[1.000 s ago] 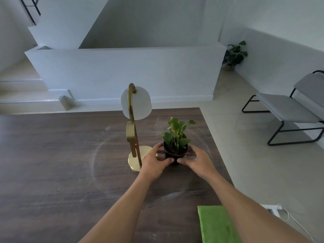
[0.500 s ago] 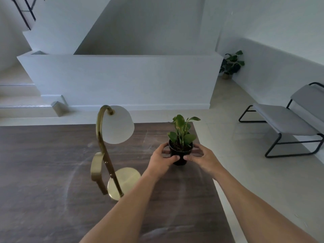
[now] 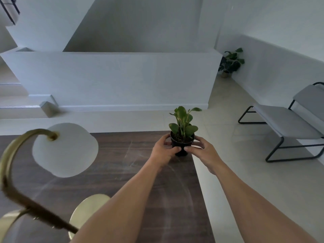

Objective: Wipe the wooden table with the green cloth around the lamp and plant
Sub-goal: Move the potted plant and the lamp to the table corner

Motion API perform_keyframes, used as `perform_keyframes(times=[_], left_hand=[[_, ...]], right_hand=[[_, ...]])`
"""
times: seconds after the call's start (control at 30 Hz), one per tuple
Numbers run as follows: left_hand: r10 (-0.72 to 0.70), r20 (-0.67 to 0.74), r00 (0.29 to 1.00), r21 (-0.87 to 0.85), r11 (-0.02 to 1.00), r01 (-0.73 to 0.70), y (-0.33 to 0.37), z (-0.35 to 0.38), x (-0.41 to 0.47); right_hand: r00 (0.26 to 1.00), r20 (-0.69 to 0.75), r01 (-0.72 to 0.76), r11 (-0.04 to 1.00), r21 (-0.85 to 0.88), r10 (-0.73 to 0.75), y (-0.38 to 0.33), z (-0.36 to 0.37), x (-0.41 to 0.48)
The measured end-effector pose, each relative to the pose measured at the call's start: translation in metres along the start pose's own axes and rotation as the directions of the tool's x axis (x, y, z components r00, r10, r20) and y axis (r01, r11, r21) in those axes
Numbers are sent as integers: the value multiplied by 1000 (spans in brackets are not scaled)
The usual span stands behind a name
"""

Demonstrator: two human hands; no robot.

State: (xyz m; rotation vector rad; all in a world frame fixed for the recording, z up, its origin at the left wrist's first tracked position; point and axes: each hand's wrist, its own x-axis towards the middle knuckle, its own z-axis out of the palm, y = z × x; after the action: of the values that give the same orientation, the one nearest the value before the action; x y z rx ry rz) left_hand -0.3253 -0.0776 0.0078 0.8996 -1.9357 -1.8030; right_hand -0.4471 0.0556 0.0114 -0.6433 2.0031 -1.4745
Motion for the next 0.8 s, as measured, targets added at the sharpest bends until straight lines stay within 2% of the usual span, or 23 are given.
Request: perform_keyframes(times=[0.23, 0.4, 0.8], left_hand=[[-16, -49, 999, -21, 1000, 15, -1, -2, 43], [-13, -23, 1000, -3, 1000, 13, 4, -4, 63], [36, -38, 999, 58, 998, -34, -8, 5, 78]], right_hand=[[1000, 3, 17, 999, 46, -17, 5, 6, 47], [999, 0, 40, 998, 44, -40, 9, 7, 72], [996, -44, 78, 994, 71, -75, 21, 10, 79]])
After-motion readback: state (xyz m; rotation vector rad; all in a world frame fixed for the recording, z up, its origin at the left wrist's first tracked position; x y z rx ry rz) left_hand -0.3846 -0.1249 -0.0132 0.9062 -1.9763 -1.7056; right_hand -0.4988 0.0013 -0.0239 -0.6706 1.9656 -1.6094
